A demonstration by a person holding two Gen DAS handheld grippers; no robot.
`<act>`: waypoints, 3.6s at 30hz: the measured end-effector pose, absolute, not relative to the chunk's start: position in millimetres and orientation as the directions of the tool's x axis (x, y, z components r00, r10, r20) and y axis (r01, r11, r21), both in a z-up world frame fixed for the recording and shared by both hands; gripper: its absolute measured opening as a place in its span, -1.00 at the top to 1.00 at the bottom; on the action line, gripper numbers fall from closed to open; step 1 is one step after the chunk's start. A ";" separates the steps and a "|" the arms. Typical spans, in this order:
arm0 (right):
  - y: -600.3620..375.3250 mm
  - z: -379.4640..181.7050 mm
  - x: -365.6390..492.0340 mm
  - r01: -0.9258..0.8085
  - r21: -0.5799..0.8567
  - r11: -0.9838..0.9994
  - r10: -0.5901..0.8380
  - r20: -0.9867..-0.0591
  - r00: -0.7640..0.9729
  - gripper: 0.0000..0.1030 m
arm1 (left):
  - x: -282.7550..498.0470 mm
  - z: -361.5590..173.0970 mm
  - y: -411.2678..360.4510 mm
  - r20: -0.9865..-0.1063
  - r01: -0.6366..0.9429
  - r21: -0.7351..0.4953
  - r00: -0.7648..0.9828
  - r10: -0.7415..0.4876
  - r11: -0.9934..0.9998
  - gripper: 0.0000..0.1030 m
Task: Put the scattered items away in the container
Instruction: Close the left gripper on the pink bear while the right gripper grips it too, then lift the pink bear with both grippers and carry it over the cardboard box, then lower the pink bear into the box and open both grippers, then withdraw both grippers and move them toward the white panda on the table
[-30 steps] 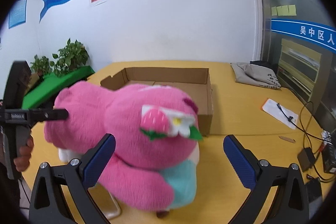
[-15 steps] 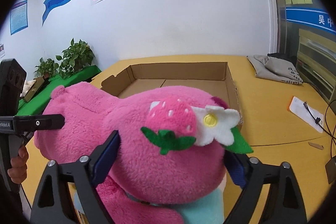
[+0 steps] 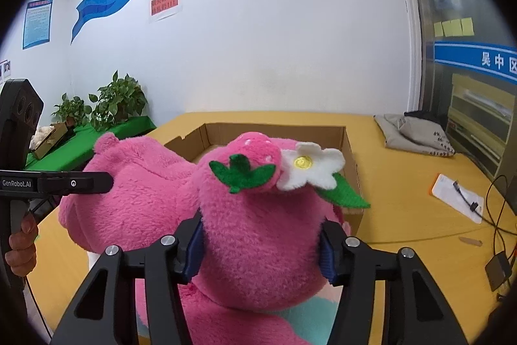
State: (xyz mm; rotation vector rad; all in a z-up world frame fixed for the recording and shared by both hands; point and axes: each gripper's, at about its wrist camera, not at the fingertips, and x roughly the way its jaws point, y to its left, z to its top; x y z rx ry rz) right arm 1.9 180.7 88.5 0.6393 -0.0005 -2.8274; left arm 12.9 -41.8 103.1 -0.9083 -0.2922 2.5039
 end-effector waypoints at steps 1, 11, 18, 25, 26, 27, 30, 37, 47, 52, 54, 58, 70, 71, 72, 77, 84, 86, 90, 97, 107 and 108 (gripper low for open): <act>179.8 93.3 1.6 0.232 0.046 -0.972 -0.230 -0.411 -0.882 -0.07 | 12.1 110.5 -41.9 -0.542 -0.350 -0.338 -0.686 0.485 -0.873 0.06; 175.1 169.6 -55.2 0.209 0.018 -0.978 -0.207 -0.255 -0.945 -0.06 | -69.0 180.3 -45.0 -0.473 -0.398 -0.292 -0.730 0.493 -0.870 0.12; 188.6 201.0 -154.2 0.191 0.085 -0.978 -0.206 -0.237 -0.949 -0.05 | -176.9 218.0 -34.3 -0.479 -0.412 -0.240 -0.737 0.476 -0.879 0.40; 204.1 155.6 -271.0 0.125 0.131 -0.983 -0.162 -0.322 -0.933 -0.06 | -314.2 153.1 -0.5 -0.643 -0.368 -0.208 -0.646 0.410 -0.906 0.46; 206.3 141.1 -286.7 0.109 0.134 -0.985 -0.151 -0.353 -0.923 -0.06 | -339.3 125.3 -1.0 -0.690 -0.343 -0.231 -0.602 0.402 -0.910 0.47; 209.7 118.5 -308.2 0.088 0.140 -0.986 -0.139 -0.419 -0.897 -0.06 | -356.5 98.9 -3.0 -0.728 -0.319 -0.259 -0.557 0.401 -0.912 0.47; 214.5 47.4 -351.1 0.022 0.148 -0.989 -0.115 -0.660 -0.742 -0.09 | -392.1 14.3 -11.5 -0.827 -0.230 -0.316 -0.410 0.386 -0.921 0.53; 221.3 9.7 -351.7 -0.004 0.140 -0.990 -0.110 -0.794 -0.599 -0.43 | -386.3 0.8 -14.7 -0.816 -0.260 -0.319 -0.414 0.404 -0.911 0.47; 202.4 36.1 -333.5 0.164 0.102 -0.981 -0.183 -0.770 -0.611 -0.54 | -333.3 19.1 -34.6 -0.838 -0.272 -0.132 -0.484 0.254 -0.953 -0.45; 187.5 57.8 -379.2 0.198 0.027 -0.980 -0.156 -0.717 -0.679 -0.54 | -323.7 17.3 -58.2 -0.846 -0.215 -0.132 -0.485 0.223 -0.968 -0.45; 179.3 55.0 -409.7 0.228 -0.006 -0.974 -0.151 -0.731 -0.665 -0.54 | -325.4 14.6 -61.6 -0.846 -0.198 -0.141 -0.485 0.222 -0.970 -0.45; 179.8 11.4 -466.4 0.182 -0.034 -0.983 -0.069 -0.845 -0.531 -0.53 | -335.4 11.9 -54.6 -0.839 -0.197 -0.160 -0.489 0.239 -0.967 -0.45; 177.3 -4.1 -474.1 0.168 -0.060 -0.984 -0.017 -0.905 -0.424 -0.54 | -433.6 -18.9 12.2 -0.858 -0.250 -0.012 -0.494 0.138 -0.968 -0.74; 177.7 -2.6 -477.3 0.173 -0.055 -0.983 -0.022 -0.911 -0.411 -0.54 | -438.7 -27.9 14.6 -0.867 -0.247 0.002 -0.483 0.122 -0.969 -0.78; 178.8 0.3 -480.0 0.176 -0.047 -0.983 -0.029 -0.914 -0.405 -0.54 | -442.4 -33.9 13.7 -0.868 -0.229 0.009 -0.484 0.106 -0.973 -0.91; 191.6 36.6 -488.0 0.147 0.088 -0.985 -0.150 -0.860 -0.489 -0.54 | -452.1 -44.2 -1.6 -0.884 -0.228 -0.078 -0.434 0.173 -0.971 -1.00; 188.5 -21.5 -534.2 0.051 0.054 -0.997 -0.067 -0.949 -0.309 -0.60 | -449.0 -39.4 -1.7 -0.881 -0.225 -0.085 -0.438 0.179 -0.971 -1.00; 193.4 -35.8 -535.3 0.032 0.060 -0.998 -0.067 -0.961 -0.269 -0.59 | -445.9 -33.0 -6.2 -0.875 -0.235 -0.120 -0.434 0.215 -0.965 -1.00; 187.8 -41.9 -526.1 0.035 -0.027 -0.999 0.019 -0.979 -0.203 -0.57 | -434.9 -12.1 -13.0 -0.859 -0.248 -0.158 -0.442 0.256 -0.956 -1.00; 188.3 1.8 -495.1 0.011 0.029 -1.000 -0.031 -0.930 -0.365 -0.58 | -383.2 44.4 -16.2 -0.824 -0.282 -0.059 -0.528 0.206 -0.957 -0.98; 192.7 128.6 -288.0 0.091 0.078 -0.993 -0.119 -0.709 -0.695 -0.61 | -208.7 141.7 -59.5 -0.672 -0.260 -0.072 -0.701 0.239 -0.963 -0.99; 188.8 135.4 -261.0 0.082 0.064 -0.995 -0.103 -0.684 -0.722 -0.61 | -189.1 145.0 -60.3 -0.658 -0.251 -0.071 -0.715 0.235 -0.965 -0.99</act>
